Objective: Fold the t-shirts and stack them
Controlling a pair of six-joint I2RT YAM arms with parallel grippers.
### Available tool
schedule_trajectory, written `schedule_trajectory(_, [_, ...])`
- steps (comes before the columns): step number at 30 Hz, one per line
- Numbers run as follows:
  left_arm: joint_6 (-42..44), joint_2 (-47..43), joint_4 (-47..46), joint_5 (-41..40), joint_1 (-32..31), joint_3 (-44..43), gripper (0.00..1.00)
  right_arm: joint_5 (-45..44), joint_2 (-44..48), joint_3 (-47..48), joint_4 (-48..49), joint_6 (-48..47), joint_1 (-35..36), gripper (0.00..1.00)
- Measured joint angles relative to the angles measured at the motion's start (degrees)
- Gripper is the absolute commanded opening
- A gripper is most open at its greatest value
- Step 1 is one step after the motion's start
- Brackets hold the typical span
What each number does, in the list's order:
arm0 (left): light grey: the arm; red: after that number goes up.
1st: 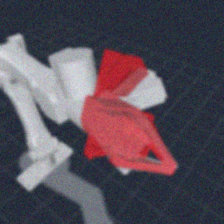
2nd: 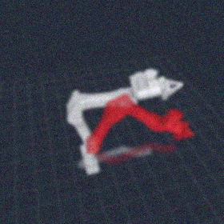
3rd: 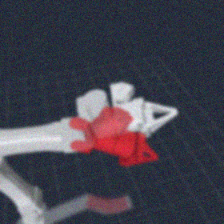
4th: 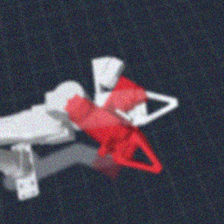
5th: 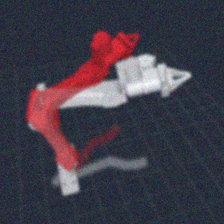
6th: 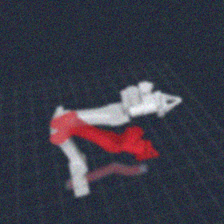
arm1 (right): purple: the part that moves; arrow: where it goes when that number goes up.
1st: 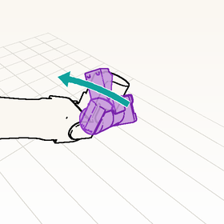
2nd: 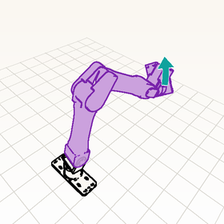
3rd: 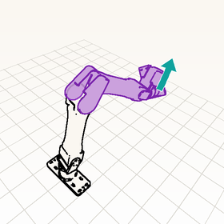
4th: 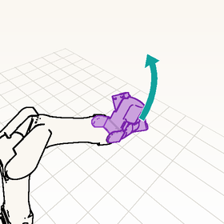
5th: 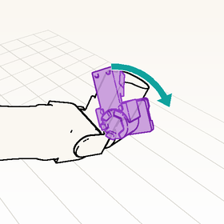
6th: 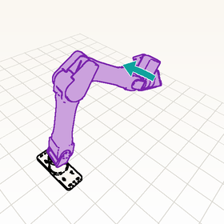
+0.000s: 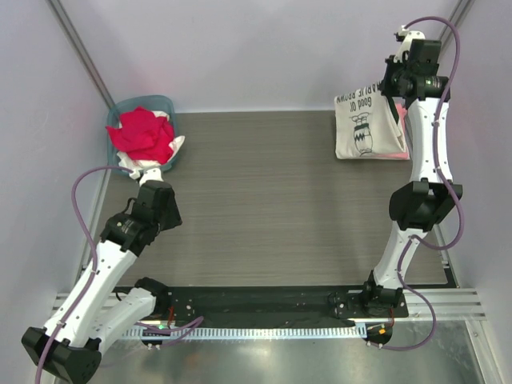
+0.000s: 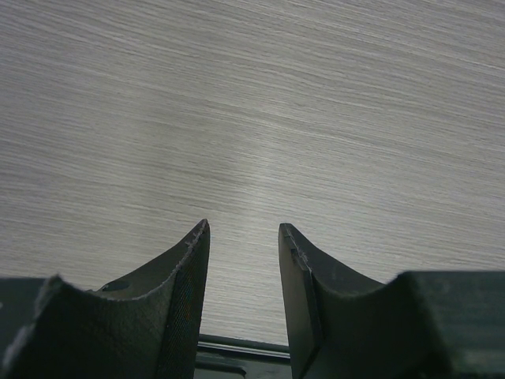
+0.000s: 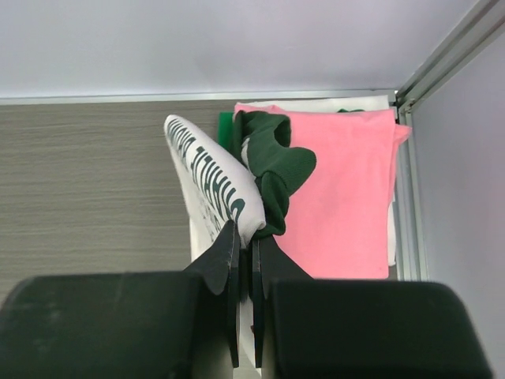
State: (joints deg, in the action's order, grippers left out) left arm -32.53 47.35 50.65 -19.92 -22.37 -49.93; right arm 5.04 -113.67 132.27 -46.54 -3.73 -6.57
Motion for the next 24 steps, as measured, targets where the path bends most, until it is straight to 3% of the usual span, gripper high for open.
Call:
schedule_trajectory(9, [-0.02,0.52,0.0,-0.02,0.0,0.0,0.41,0.46,-9.94,8.81,0.33,-0.26,-4.66,0.01])
schedule_trajectory(24, [-0.02,1.68,0.04,-0.02,0.0,0.0,0.41,1.27,-19.93,10.34,12.76,2.34,-9.14,0.01])
